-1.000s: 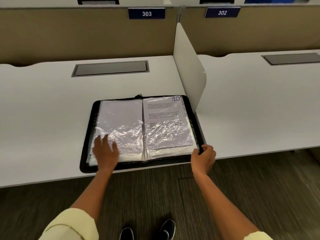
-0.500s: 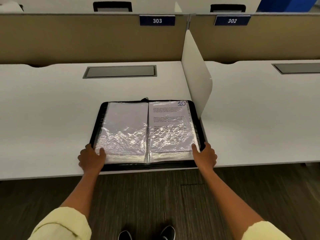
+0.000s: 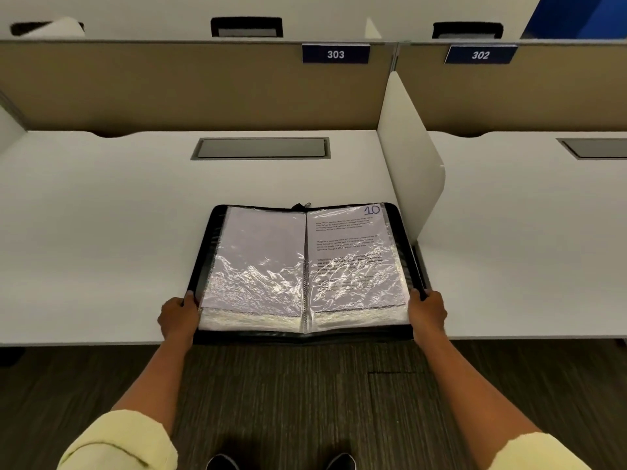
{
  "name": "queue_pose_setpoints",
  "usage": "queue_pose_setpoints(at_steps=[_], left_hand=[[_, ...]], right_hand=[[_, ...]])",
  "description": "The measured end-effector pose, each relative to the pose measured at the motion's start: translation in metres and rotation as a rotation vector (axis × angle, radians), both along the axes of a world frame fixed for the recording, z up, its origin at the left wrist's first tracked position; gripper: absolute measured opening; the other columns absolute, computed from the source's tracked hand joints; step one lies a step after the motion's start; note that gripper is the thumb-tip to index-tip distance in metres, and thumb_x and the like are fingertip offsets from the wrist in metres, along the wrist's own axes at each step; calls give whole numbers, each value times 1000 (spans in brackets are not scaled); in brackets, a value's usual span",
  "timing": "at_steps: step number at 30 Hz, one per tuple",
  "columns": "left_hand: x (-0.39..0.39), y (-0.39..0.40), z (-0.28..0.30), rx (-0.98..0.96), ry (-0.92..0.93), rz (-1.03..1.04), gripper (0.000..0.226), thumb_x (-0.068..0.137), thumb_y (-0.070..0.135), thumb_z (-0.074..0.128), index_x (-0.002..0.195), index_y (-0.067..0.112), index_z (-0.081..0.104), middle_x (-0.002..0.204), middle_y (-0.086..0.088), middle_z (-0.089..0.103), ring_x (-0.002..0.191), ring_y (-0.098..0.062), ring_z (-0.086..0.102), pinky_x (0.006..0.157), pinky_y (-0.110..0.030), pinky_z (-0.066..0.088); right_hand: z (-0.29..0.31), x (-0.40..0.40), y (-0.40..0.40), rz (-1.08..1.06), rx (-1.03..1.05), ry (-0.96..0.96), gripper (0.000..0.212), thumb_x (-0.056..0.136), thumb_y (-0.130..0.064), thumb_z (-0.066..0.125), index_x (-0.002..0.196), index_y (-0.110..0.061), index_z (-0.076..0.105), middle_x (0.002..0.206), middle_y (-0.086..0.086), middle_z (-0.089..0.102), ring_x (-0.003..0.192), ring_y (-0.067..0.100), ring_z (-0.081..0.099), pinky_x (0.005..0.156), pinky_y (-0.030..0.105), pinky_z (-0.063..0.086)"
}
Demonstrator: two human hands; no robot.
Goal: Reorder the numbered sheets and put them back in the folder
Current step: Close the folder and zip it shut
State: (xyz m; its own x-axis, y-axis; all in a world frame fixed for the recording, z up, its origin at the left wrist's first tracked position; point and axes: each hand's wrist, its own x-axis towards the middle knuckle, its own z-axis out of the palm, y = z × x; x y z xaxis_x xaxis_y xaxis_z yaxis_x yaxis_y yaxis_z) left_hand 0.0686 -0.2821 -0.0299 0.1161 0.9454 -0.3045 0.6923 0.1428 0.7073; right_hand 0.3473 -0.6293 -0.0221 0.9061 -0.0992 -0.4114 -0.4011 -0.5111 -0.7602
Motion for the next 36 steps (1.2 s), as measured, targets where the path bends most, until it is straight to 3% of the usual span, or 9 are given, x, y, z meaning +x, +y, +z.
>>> queue_pose_setpoints(at_steps=[5, 19, 26, 32, 36], left_hand=[[-11, 22, 8, 52, -83, -3, 43, 105, 35, 40, 88, -1, 58, 87, -17, 59, 86, -31, 54, 77, -39, 41], [-86, 143, 29, 117, -329, 24, 45, 104, 26, 47, 63, 7, 43, 64, -10, 46, 64, -21, 41, 66, -32, 34], [-136, 219, 29, 123, -319, 41, 44, 103, 26, 49, 64, 4, 44, 63, -12, 44, 63, -22, 39, 59, -31, 30], [-154, 275, 34, 146, -280, 60, 44, 102, 22, 51, 62, 6, 43, 61, -9, 43, 62, -21, 39, 65, -32, 32], [-158, 309, 29, 152, -223, 86, 41, 101, 20, 52, 64, 4, 47, 62, -10, 45, 66, -25, 42, 67, -34, 34]], right_hand=[[3, -16, 28, -64, 48, -41, 29, 105, -30, 49, 127, -12, 54, 126, 15, 62, 113, 36, 59, 101, 55, 47], [22, -97, 169, -60, 108, -150, 25, 105, -28, 51, 124, -13, 55, 124, 14, 63, 110, 35, 60, 101, 54, 47], [19, -138, 248, -42, 128, -151, 26, 105, -26, 51, 125, -10, 55, 122, 15, 63, 107, 35, 60, 97, 49, 49], [12, -149, 300, -30, 139, -131, 28, 104, -23, 51, 127, -7, 56, 121, 18, 63, 109, 37, 59, 82, 36, 42], [2, -145, 332, -27, 124, -98, 29, 103, -23, 50, 128, -7, 56, 121, 19, 64, 110, 37, 58, 82, 35, 41]])
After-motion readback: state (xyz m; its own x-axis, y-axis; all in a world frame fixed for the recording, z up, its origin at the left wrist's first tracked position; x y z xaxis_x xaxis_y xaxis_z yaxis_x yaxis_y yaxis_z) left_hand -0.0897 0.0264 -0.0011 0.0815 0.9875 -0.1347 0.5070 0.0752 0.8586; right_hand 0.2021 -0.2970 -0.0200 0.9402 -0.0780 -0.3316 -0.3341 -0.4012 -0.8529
